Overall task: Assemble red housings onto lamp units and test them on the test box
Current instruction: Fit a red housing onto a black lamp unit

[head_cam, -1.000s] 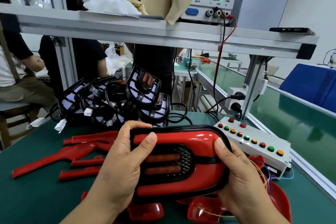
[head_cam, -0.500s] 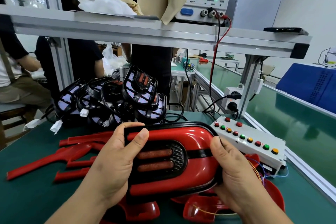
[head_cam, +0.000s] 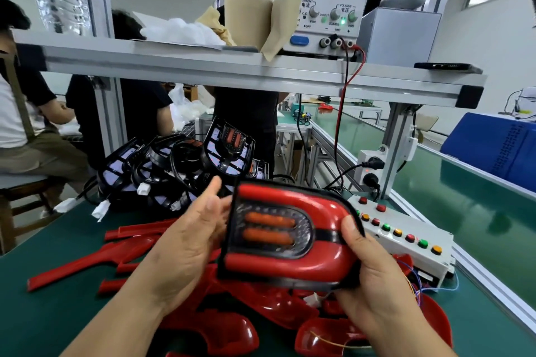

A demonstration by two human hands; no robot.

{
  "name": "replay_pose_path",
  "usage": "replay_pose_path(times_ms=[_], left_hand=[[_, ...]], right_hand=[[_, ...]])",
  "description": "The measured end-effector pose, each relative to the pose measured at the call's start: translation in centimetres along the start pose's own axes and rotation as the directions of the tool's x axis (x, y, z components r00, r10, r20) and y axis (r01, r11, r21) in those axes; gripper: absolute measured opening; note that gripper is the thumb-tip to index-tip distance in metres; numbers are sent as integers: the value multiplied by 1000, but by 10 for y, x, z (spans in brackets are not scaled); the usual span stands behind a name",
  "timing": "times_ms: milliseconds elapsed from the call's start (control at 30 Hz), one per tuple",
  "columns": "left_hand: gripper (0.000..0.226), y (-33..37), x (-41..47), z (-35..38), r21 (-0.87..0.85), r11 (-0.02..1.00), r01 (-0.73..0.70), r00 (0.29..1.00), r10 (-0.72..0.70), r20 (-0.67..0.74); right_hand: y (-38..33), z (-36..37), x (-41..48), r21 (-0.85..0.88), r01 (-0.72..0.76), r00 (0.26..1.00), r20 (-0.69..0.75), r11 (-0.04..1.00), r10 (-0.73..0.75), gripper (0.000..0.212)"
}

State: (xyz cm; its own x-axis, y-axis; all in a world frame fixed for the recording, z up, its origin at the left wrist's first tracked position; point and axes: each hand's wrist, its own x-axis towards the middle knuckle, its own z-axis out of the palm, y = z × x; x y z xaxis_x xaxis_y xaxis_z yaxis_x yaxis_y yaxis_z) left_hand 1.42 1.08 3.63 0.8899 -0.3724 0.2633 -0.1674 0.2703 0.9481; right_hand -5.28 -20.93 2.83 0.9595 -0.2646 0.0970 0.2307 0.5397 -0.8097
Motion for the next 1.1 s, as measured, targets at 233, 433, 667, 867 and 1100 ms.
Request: replay_pose_path(times_ms=[233,433,667,867,1100], left_hand=[[27,18,-8,-37,522,848,89,996,-85,-32],[39,-48,-49,11,913,292,-285,831,-400,387],[70,-48,-47,11,815,-156,-557,805,-340,486],[92,-43,-20,16,885,-118,-451,853,-350,388],[98,-39,-18,13,903,89,-421,891,-145,430]], right_hand=[[-25,-13,14,242,168,974,-188,956,-124,31],[-16,-17,16,203,105,985,-156,974,-73,27],[-12,-12,13,213,87,988,-143,973,-57,39],[-4,-11,10,166,60,996,-79,984,-48,34],[7,-11,7,-11,-41,999,-13,999,41,30]])
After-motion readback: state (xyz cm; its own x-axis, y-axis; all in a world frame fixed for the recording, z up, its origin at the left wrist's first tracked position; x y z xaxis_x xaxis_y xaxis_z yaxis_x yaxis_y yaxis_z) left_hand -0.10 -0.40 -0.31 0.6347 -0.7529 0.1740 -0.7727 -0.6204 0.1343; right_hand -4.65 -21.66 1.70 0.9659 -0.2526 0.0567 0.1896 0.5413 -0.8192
